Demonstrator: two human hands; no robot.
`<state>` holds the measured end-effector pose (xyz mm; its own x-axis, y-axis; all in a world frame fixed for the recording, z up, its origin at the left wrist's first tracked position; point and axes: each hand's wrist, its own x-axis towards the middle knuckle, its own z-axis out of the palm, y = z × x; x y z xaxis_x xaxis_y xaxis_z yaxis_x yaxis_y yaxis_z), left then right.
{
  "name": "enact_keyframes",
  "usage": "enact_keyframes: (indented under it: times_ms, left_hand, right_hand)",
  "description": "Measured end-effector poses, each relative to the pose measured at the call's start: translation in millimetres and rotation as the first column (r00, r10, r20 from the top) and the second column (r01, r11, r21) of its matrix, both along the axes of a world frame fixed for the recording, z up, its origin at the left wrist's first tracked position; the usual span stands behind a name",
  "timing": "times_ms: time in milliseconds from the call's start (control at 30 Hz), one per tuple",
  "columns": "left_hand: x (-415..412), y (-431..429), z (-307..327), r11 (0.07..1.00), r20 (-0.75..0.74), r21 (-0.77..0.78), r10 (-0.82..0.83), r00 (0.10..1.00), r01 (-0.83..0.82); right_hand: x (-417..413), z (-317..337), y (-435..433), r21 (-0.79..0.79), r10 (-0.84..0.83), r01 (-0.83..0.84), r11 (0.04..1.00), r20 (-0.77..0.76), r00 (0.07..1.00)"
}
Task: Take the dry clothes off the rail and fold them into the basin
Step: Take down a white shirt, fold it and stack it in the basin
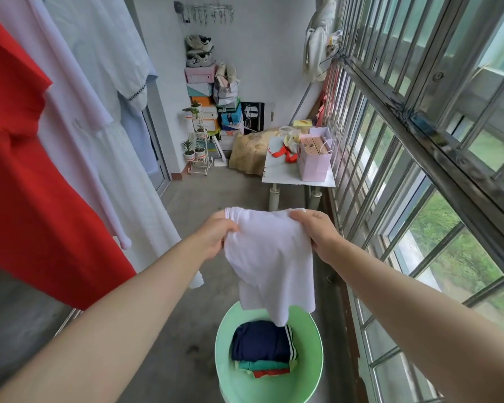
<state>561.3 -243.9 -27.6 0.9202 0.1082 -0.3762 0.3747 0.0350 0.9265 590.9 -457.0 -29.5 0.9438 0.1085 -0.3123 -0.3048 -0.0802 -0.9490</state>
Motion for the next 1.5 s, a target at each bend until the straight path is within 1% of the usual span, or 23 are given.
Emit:
enact_keyframes:
  times_ms: [67,167,233,367,433,533,633,733,800,867,933,967,1033,1067,1100,1167,1200,1233,1267,1300,1333,1400,1500]
  left_hand:
    - [-1.3,-6.8,5.2,0.999,0.049,0.021,-0.037,0.998,0.036]
    - [-1.0,-9.2,8.4,0.997,0.071,0.06,-0.061,0.996,0.057]
    - [-0.1,-5.5,9.0,0.995,0.066,0.093,-0.042,0.997,0.036]
    - [4.2,0.5,8.6,0.991,0.047,0.079,0.109,0.993,-0.112]
    - [7.9,5.3,4.4,0.982,0.045,0.087,0.164,0.986,-0.167]
    - [7.0,8.9,2.7,0.969,0.07,0.202,0.131,0.989,-0.143]
    - [5.0,6.3,4.8,0.949,0.091,0.313,0.016,0.996,-0.044]
    - [6.1,10.5,5.5,0.936,0.034,0.352,-0.005,0.999,-0.008]
    - [7.7,14.4,2.9,0.911,-0.013,0.404,-0.09,0.996,0.087]
    - [5.0,14.6,2.4,0.843,-0.064,0.481,-0.239,0.969,0.239]
    - [3.7,12.6,-2.5,0.712,-0.155,0.594,-0.356,0.922,0.375]
    - [3.0,11.4,-6.3,0.634,-0.186,0.667,-0.365,0.912,0.39]
    - [0.6,10.0,-11.1,0.508,-0.183,0.797,-0.31,0.933,0.326]
    - [-0.9,10.1,-11.4,0.498,-0.153,0.822,-0.277,0.949,0.278]
    - [-0.9,11.9,-14.4,0.539,-0.119,0.808,-0.248,0.961,0.239]
    - [-1.6,17.8,-16.7,0.694,-0.045,0.695,-0.219,0.975,0.188]
    - [-2.6,22.4,-16.1,0.776,-0.016,0.608,-0.202,0.979,0.17]
    - [-3.0,26.2,-14.2,0.848,0.013,0.507,-0.187,0.982,0.155]
    - [-2.7,29.6,-13.0,0.906,0.042,0.392,-0.189,0.981,0.158]
    - [-1.7,31.3,-11.3,0.95,0.068,0.263,-0.192,0.979,0.168]
    - [-2.3,30.0,-7.7,0.974,0.092,0.142,-0.189,0.978,0.175]
    - [-0.8,23.9,-1.9,0.984,0.128,-0.021,-0.173,0.977,0.177]
    - [-0.4,13.5,8.2,0.984,0.15,-0.07,-0.149,0.977,0.161]
  right_hand:
    - [-0.1,-0.5,0.2,0.012,-0.054,0.054,0.998,0.014,0.998]
    - [2.5,-1.1,-0.4,0.135,-0.148,0.144,0.98,0.02,0.989]
    - [3.8,0.3,0.8,0.149,-0.122,0.111,0.983,0.065,0.99]
    - [3.8,8.5,2.2,-0.052,0.04,-0.031,0.998,0.174,0.984]
    - [5.1,8.6,-1.0,-0.135,0.175,-0.149,0.98,0.209,0.962]
    - [7.4,3.9,0.5,-0.368,0.375,-0.263,0.892,0.274,0.886]
    - [9.0,-0.9,7.3,-0.582,0.435,-0.239,0.778,0.224,0.872]
    - [10.4,-5.3,9.3,-0.739,0.51,-0.244,0.628,0.154,0.847]
    - [7.5,-6.4,11.4,-0.824,0.545,-0.218,0.523,0.126,0.829]
    - [5.2,-8.4,12.1,-0.872,0.56,-0.165,0.461,0.142,0.816]
    - [2.0,-9.0,11.5,-0.884,0.563,-0.104,0.456,0.196,0.803]
    - [0.6,-8.2,10.2,-0.877,0.549,-0.076,0.475,0.228,0.804]
    - [0.0,-6.9,6.7,-0.862,0.512,-0.023,0.507,0.279,0.813]
    - [0.6,-7.1,5.1,-0.855,0.504,-0.015,0.519,0.292,0.813]
    - [1.3,-7.0,3.6,-0.851,0.513,-0.018,0.525,0.299,0.805]
    - [4.7,-6.2,0.3,-0.84,0.536,-0.049,0.54,0.298,0.79]
    - [5.8,-4.8,-2.6,-0.8,0.517,-0.094,0.593,0.289,0.806]
    - [5.0,-0.9,-5.9,-0.693,0.472,-0.169,0.701,0.273,0.838]
    - [2.4,3.4,-8.5,-0.513,0.42,-0.248,0.822,0.251,0.872]
    - [-2.1,8.8,-9.4,-0.329,0.389,-0.308,0.893,0.216,0.896]
    - [-5.1,12.5,-9.6,-0.188,0.369,-0.336,0.923,0.19,0.91]
    - [-5.7,18.0,-7.7,-0.07,0.329,-0.321,0.944,0.17,0.929]
    - [-3.6,20.6,-5.6,0.065,0.245,-0.256,0.965,0.14,0.959]
